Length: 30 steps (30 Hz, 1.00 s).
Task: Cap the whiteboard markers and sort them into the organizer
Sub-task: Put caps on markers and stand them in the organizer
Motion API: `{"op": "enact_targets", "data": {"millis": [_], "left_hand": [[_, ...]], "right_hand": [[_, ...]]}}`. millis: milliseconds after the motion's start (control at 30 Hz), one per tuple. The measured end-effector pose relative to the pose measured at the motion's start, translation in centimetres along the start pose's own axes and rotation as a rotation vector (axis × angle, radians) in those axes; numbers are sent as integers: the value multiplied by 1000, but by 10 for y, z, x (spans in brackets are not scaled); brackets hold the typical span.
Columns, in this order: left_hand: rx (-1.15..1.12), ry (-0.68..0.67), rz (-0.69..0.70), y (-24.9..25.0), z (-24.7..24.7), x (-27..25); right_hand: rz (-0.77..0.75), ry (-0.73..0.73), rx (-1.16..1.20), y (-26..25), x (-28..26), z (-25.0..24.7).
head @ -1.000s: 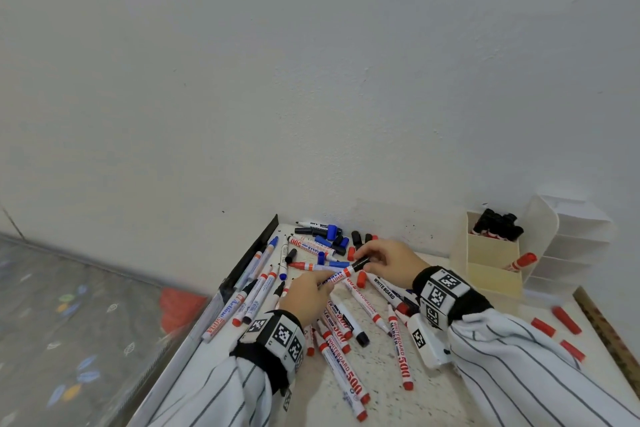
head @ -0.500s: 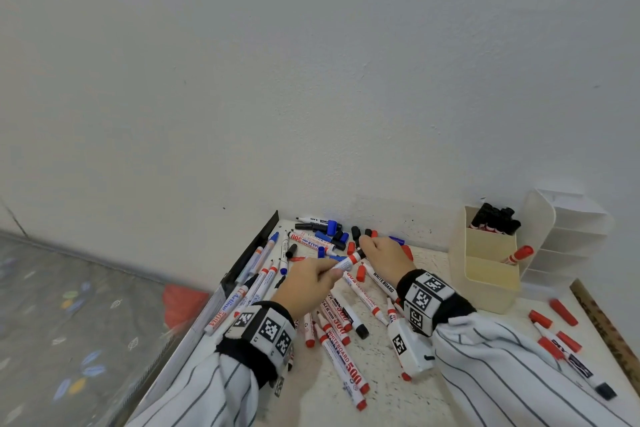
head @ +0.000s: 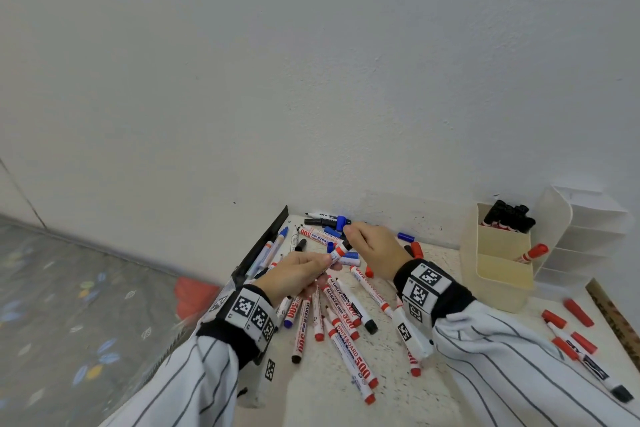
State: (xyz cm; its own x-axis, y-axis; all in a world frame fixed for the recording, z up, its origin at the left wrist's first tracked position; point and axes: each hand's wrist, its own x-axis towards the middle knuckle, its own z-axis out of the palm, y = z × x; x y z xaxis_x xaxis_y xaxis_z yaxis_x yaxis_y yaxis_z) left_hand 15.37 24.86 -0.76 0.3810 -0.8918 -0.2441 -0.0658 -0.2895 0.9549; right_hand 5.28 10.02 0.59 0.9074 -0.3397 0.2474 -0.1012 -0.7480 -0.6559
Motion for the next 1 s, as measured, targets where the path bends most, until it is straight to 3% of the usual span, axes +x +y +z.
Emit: {"op": "enact_targets", "data": {"millis": [67,200,333,467,667,1000], "left_hand": [[166,143,0,-6,-6,3],[480,490,-146,-35,-25,7],[646,381,-312,-58,-31,3],[689,340,-327,-62,-26,7],[999,286,-379,-52,-16,13],[853,377,-483,-55,-14,28]], "right_hand": [[35,-30,-49,2,5,-1],[105,127,35,7,8,-7],[141,247,6,16,7,-16],[174,334,-8,28,7,-22],[197,484,21,38,2,-51],[355,814,71,86,-29,-169]]}}
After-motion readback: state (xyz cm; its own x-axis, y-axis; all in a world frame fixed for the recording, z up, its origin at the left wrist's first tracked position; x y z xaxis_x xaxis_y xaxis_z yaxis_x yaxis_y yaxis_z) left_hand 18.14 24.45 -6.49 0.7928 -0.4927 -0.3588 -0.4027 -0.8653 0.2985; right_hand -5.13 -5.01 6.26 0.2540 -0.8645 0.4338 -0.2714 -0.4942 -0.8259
